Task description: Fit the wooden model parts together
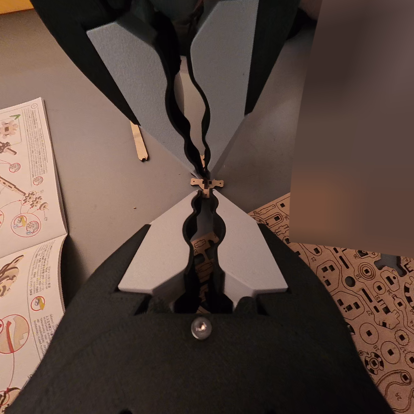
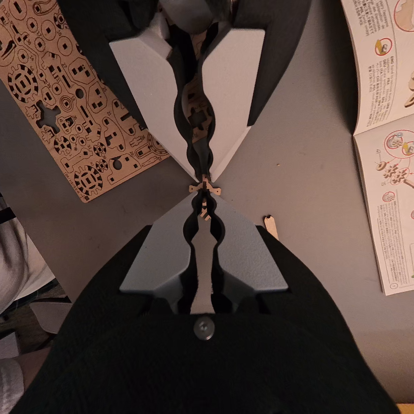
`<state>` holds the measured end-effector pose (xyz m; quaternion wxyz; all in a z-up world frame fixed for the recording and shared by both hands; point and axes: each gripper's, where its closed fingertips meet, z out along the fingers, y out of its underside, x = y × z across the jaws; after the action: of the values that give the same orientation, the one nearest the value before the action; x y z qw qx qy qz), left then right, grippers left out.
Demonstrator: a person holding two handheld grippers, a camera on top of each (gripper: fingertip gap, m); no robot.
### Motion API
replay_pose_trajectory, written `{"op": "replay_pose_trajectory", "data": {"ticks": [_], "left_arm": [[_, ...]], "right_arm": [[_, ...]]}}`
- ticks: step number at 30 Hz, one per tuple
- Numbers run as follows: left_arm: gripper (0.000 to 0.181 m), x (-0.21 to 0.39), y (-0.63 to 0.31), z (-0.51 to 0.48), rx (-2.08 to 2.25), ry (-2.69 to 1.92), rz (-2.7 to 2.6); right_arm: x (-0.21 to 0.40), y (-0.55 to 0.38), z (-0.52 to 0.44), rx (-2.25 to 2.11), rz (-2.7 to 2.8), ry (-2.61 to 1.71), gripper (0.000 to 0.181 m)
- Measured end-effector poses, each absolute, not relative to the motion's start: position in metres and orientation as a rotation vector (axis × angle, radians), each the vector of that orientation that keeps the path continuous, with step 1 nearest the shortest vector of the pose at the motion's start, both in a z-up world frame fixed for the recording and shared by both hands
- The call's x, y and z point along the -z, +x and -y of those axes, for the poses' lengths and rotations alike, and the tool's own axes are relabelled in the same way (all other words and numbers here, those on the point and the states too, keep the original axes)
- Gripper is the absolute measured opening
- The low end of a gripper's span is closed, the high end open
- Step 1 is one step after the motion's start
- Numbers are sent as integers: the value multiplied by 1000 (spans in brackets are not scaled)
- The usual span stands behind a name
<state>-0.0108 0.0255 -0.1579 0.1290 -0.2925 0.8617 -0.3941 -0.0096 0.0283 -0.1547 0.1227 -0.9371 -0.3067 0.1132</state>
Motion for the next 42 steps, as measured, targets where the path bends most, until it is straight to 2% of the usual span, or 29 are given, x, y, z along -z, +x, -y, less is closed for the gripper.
{"op": "replay_pose_trajectory", "data": {"ticks": [11, 34, 42], "left_arm": [[4, 158, -11, -25, 1138, -834, -2497], [3, 156, -13, -24, 1129, -770, -2492], [3, 156, -12, -25, 1124, -771, -2486]], "right_arm": [[155, -8, -29, -304, 912, -2728, 1], [157, -9, -28, -214, 1340, -2528, 2], [157, -9, -29, -190, 1307, -2536, 1]]}}
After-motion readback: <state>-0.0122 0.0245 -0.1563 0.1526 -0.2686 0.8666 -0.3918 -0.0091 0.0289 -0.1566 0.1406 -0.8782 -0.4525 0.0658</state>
